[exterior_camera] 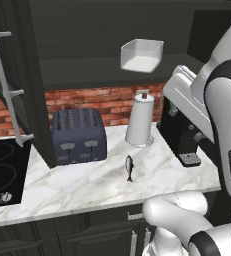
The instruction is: Retrieve the tupperware from the cabinet, then place the raw meat into the tupperware to avoid contamination.
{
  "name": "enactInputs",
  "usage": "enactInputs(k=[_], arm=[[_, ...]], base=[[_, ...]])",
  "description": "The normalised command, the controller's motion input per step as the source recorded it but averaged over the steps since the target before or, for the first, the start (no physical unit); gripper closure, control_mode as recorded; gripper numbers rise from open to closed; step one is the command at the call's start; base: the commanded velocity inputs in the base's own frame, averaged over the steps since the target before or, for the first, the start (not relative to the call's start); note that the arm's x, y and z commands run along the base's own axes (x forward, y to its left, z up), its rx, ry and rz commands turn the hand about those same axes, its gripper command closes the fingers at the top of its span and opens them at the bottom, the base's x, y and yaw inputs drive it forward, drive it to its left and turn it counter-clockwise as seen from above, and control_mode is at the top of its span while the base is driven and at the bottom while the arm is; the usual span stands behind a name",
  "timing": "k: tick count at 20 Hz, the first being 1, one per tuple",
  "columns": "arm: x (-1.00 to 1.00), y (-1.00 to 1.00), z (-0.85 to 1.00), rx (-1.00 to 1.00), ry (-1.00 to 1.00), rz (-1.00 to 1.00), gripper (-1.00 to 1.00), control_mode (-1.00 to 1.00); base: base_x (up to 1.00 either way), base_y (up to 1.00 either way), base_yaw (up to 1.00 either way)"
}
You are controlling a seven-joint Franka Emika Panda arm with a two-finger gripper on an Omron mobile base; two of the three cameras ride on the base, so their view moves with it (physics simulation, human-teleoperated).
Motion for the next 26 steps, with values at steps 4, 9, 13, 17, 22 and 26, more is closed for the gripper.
enactInputs(k=[4, 9, 13, 17, 22, 26], arm=[[0.24, -0.48, 0.41, 0.00, -0.15, 0.01, -1.00, -1.00], [0.18, -0.45, 0.46, 0.00, -0.09, 0.00, -1.00, -1.00], [0.23, -0.20, 0.33, 0.00, -0.16, 0.01, -1.00, -1.00], [0.46, -0.34, -0.06, 0.02, -0.20, 0.02, -1.00, -1.00], [0.52, -0.41, -0.29, 0.01, -0.19, 0.00, -1.00, -1.00], [0.45, -0.47, -0.07, 0.06, -0.05, 0.03, -1.00, -1.00]], base=[[0.00, 0.00, 0.00], [0.00, 0.00, 0.00], [0.00, 0.00, 0.00], [0.00, 0.00, 0.00], [0.00, 0.00, 0.00], [0.00, 0.00, 0.00]])
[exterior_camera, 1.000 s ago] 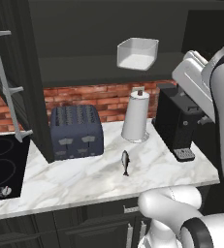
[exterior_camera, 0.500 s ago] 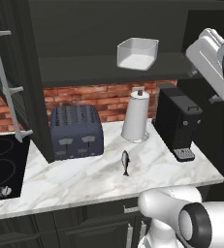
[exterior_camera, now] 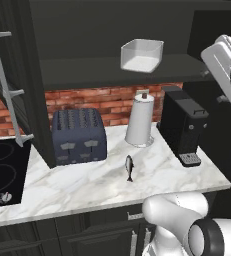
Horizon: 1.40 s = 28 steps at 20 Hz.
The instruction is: Retrieve the tupperware from the cabinet, then place the raw meat into the tupperware to avoid contamination.
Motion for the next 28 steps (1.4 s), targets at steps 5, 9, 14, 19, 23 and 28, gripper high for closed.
enactInputs(k=[5, 9, 14, 19, 23, 28], arm=[[0.41, -0.15, 0.04, 0.01, 0.00, 0.10, -1.00, -1.00], [0.53, -0.10, 0.17, 0.05, 0.00, 0.11, -1.00, -1.00], [0.63, -0.09, 0.13, 0.07, 0.00, 0.09, -1.00, -1.00], [0.70, -0.03, 0.04, 0.07, 0.00, 0.07, -1.00, -1.00], [0.72, 0.00, 0.02, 0.06, 0.00, 0.07, -1.00, -1.00], [0.65, 0.00, 0.01, 0.03, -0.01, 0.05, -1.00, -1.00]], base=[[0.00, 0.00, 0.00], [0.00, 0.00, 0.00], [0.00, 0.00, 0.00], [0.00, 0.00, 0.00], [0.00, 0.00, 0.00], [0.00, 0.00, 0.00]])
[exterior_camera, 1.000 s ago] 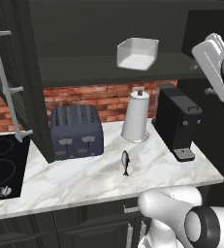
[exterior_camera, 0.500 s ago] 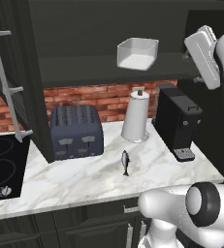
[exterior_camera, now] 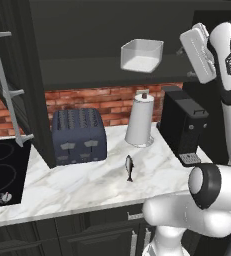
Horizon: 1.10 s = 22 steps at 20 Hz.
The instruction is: Retrieve the tupperware from the cabinet, then place the raw meat into the tupperware to avoid contamination.
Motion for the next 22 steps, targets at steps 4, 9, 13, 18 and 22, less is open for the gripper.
enactInputs(k=[4, 9, 13, 18, 22], arm=[[0.60, 0.00, 0.02, 0.03, -0.02, 0.05, -1.00, -1.00], [0.52, 0.00, -0.02, 0.00, -0.03, 0.04, -1.00, -1.00], [0.41, 0.00, -0.10, 0.00, -0.09, 0.03, -1.00, -1.00], [0.44, 0.00, -0.02, 0.00, -0.04, 0.02, -1.00, -1.00], [0.45, 0.00, 0.07, 0.00, -0.06, 0.01, -1.00, -1.00]], base=[[0.00, 0.00, 0.00], [0.00, 0.00, 0.00], [0.00, 0.00, 0.00], [0.00, 0.00, 0.00], [0.00, 0.00, 0.00]])
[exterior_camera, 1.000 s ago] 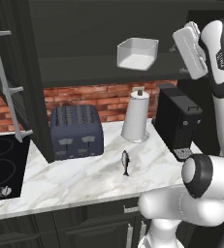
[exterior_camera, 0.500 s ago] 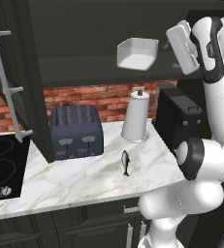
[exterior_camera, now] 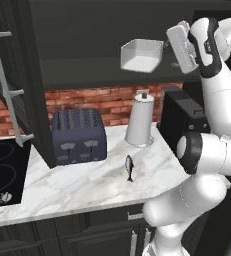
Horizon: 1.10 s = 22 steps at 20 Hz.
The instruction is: Retrieve the tupperware from the cabinet, then place the raw meat into the tupperware to avoid contamination.
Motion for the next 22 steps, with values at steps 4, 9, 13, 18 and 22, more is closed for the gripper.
enactInputs(k=[4, 9, 13, 18, 22], arm=[[0.47, 0.00, 0.02, 0.00, -0.06, 0.01, -1.00, -1.00], [0.37, 0.00, 0.00, 0.00, -0.04, 0.02, -1.00, -1.00], [0.29, 0.00, 0.00, 0.00, -0.02, 0.03, -1.00, -1.00], [0.12, 0.00, -0.05, 0.00, 0.01, 0.01, -1.00, -1.00], [0.17, 0.00, -0.02, 0.00, 0.05, 0.00, -1.00, -1.00]], base=[[0.00, 0.00, 0.00], [0.00, 0.00, 0.00], [0.00, 0.00, 0.00], [0.00, 0.00, 0.00], [0.00, 0.00, 0.00]])
